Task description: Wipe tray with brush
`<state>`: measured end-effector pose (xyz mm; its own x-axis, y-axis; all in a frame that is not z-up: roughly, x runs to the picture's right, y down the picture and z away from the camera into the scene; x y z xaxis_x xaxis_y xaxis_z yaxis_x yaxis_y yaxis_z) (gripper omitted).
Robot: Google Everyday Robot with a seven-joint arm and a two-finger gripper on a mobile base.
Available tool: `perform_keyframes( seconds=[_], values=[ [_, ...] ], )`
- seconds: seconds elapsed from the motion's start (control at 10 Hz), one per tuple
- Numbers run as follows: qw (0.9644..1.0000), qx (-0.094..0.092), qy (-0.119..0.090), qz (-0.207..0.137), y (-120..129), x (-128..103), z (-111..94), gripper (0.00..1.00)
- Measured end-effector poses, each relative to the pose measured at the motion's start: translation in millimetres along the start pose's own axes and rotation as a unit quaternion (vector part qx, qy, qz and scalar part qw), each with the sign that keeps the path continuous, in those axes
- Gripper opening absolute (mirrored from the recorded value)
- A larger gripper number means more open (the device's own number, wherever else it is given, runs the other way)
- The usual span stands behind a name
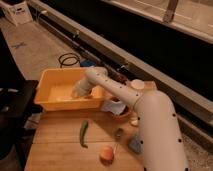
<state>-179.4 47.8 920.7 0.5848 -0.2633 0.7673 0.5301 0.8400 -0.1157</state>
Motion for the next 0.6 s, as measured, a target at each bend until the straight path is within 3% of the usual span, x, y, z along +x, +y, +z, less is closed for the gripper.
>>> perform_keyframes(
  seconds=[0.2,0.3,0.6],
  values=[
    [0.9998,-0.002,0.019,0.005,-4.5,16.8,-9.3,0.13],
    [0.9995,-0.002,0.032,0.002,-19.7,33.7,-13.0,0.13],
    [0.9991,0.0,0.042,-0.009,-51.0,53.4,-5.7,0.13]
  ],
)
